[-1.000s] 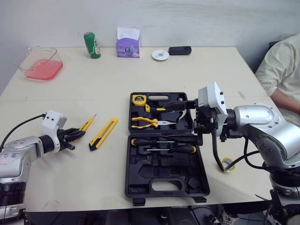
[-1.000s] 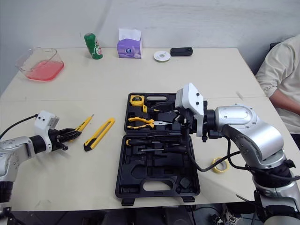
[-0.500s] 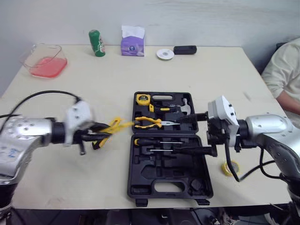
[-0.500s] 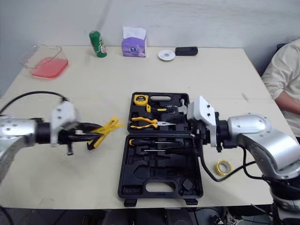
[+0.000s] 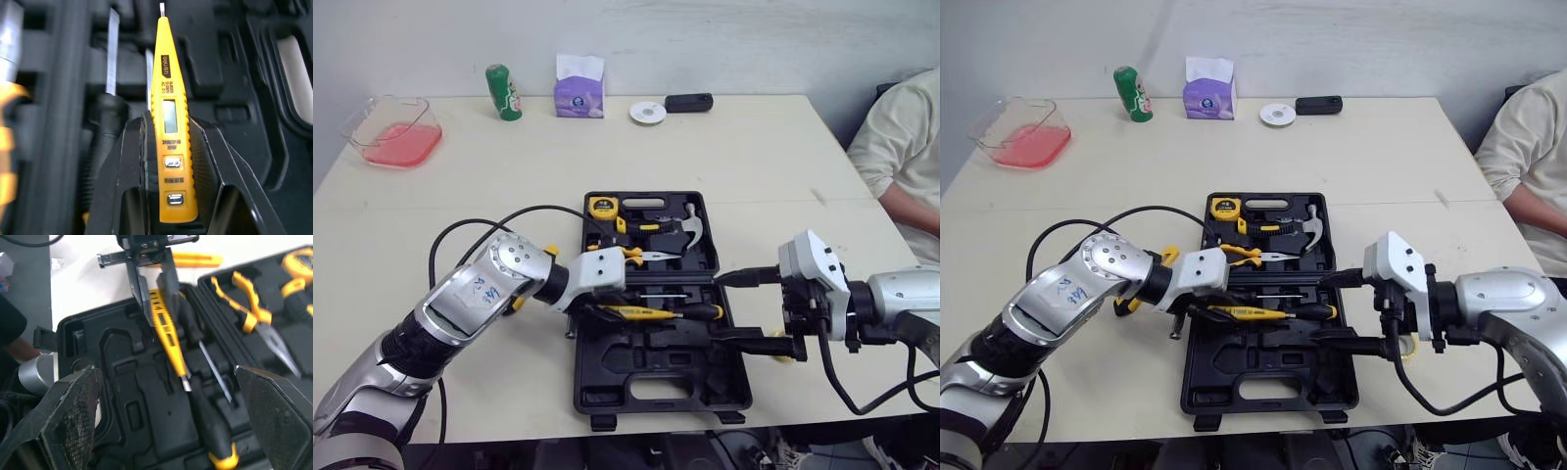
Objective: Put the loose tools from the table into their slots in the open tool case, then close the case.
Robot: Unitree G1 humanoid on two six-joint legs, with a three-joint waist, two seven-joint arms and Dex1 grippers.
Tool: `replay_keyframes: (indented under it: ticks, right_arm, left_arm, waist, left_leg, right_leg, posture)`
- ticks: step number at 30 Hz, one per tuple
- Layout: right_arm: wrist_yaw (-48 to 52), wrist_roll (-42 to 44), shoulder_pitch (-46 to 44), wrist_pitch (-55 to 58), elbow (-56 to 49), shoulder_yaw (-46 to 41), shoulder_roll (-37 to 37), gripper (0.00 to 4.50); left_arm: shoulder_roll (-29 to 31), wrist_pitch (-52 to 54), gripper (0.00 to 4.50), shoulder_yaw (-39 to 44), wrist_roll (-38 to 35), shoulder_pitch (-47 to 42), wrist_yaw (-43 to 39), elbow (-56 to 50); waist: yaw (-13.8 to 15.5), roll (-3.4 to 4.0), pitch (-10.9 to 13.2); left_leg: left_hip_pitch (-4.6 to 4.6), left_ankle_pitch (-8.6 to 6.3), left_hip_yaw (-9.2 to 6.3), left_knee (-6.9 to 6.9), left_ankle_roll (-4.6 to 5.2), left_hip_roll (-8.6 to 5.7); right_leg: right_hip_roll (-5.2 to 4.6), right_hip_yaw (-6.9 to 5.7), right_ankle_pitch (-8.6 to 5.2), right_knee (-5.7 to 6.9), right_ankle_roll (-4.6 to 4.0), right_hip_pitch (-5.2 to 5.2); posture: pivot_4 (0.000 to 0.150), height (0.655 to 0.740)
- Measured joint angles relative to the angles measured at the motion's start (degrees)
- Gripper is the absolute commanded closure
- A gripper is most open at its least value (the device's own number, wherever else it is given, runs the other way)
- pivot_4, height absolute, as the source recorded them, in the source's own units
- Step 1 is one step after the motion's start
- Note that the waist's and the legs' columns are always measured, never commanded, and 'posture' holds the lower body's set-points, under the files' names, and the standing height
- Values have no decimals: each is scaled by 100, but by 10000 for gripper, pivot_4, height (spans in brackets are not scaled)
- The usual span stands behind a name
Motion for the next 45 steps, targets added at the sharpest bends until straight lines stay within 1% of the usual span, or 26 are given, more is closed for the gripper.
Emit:
replay_keyframes:
  ticks: [6, 9, 14, 23, 25, 26, 29, 30, 31, 33, 34, 36, 39, 40, 42, 44, 45]
  right_arm:
    - [-137, 98, 182, 77, -174, -169, -22, 0]
    - [-178, 132, 252, 84, -180, -238, -28, 0]
    - [-189, 136, 257, 82, -179, -238, -31, 0]
    - [-183, 109, 174, 40, -161, -148, -31, 0]
    - [-178, 86, 167, -4, -156, -75, -31, 0]
    - [-174, 75, 154, -19, -148, -34, -31, 0]
    - [-147, 68, 111, -44, -134, -9, -31, 0]
    - [-138, 67, 112, -45, -133, -8, -31, 0]
    - [-129, 67, 111, -46, -132, -8, -31, 0]
    - [-119, 64, 118, -48, -129, -9, -31, 0]
    - [-118, 60, 121, -48, -128, -8, -31, 0]
    - [-119, 51, 124, -52, -129, -8, -31, 0]
    - [-122, 20, 132, -56, -132, -8, -31, 0]
    - [-125, 11, 133, -64, -134, -6, -30, 0]
    - [-139, -37, 133, -126, -139, 50, -21, 0]
    - [-144, -101, 133, -179, -148, 196, -19, 0]
    - [-145, -122, 141, -182, -148, 243, -16, 0]
  left_arm:
    - [28, 170, 39439, -234, 223, -132, -85, -19]
    - [64, 86, 39439, -277, 344, -129, -126, -101]
    - [-19, 105, 39439, -385, 578, -119, -19, -151]
    - [-64, 290, 39439, -290, 582, -8, 66, -213]
    - [-113, 312, 28666, -225, 548, 47, 81, -212]
    - [-139, 358, 24914, -172, 481, 80, 83, -213]
    - [-144, 473, 10470, 27, 282, 216, 69, -221]
    - [-136, 512, 6554, 106, 185, 242, 42, -219]
    - [-132, 518, 6554, 293, -1, 298, -49, -228]
    - [-6, 175, 6554, 842, -385, 537, -369, -317]
    - [59, -28, 8953, 988, -470, 640, -487, -355]
    - [114, -585, 16455, 1240, -535, 966, -670, -372]
    - [8, -1107, 30129, 1347, -564, 1354, -780, -145]
    - [-79, -1237, 34524, 1394, -577, 1437, -770, -77]
    - [-517, -1489, 44072, 1517, -641, 1601, -659, 227]
    - [-893, -1727, 44616, 1484, -627, 1730, -528, 581]
    - [-956, -1851, 44616, 1429, -574, 1767, -509, 711]
  waist:
    - [39, -1, 1]
    - [36, -1, 1]
    - [47, -1, 1]
    - [44, -1, 0]
    - [46, -1, 0]
    - [46, -1, 0]
    - [47, -1, 1]
    - [46, -1, 1]
    - [38, -1, 1]
    - [16, -1, 1]
    - [17, 0, 0]
    - [26, 1, 0]
    - [33, 0, 1]
    - [40, 0, 1]
    - [64, 1, 0]
    - [64, 0, 0]
    - [61, -1, 1]
  left_leg:
    - [0, 6, -8, 9, 9, -6]
    - [0, 5, -8, 8, 12, -6]
    - [-2, 6, -13, 6, 11, -6]
    - [1, 6, -13, 8, 12, -6]
    - [1, 6, -13, 9, 12, -6]
    - [1, 6, -13, 9, 12, -6]
    - [1, 7, -13, 9, 12, -5]
    - [0, 7, -14, 10, 12, -5]
    - [0, 7, -14, 9, 12, -3]
    - [2, 8, -12, 7, 8, 2]
    - [3, 9, -12, 6, 7, 2]
    - [6, 9, -12, 4, 6, 2]
    - [5, 9, -12, 9, 8, -2]
    - [4, 9, -13, 9, 10, -4]
    - [3, 7, -14, 12, 17, -8]
    - [2, 6, -14, 12, 20, -8]
    - [-2, 6, -14, 12, 20, -7]
  right_leg:
    - [-11, 2, 6, 0, 10, 9]
    - [-12, 3, 6, -1, 11, 10]
    - [-8, 1, 5, -1, 10, 9]
    - [-10, 1, 6, 1, 11, 12]
    - [-11, 1, 6, 1, 11, 12]
    - [-11, 1, 6, 1, 11, 13]
    - [-11, 1, 6, 1, 11, 12]
    - [-11, 0, 6, 3, 11, 12]
    - [-10, 0, 6, 3, 11, 11]
    - [-10, -2, 4, 4, 7, 9]
    - [-10, -4, 3, 5, 6, 9]
    - [-12, -4, 2, 5, 4, 11]
    - [-14, -3, 4, 5, 7, 13]
    - [-16, -3, 5, 4, 8, 14]
    - [-19, -5, 6, 3, 11, 17]
    - [-18, -5, 7, -1, 13, 17]
    - [-17, -4, 7, -1, 13, 14]
  posture:
    - [1500, 7244]
    - [1500, 7244]
    - [1500, 7244]
    - [1500, 7244]
    - [1500, 7244]
    - [1500, 7244]
    - [1500, 7244]
    - [1500, 7244]
    - [1500, 7244]
    - [1500, 7244]
    - [1500, 7244]
    - [1500, 7244]
    - [1500, 7244]
    - [1500, 7244]
    - [1500, 7244]
    - [1500, 7244]
    - [1500, 7244]
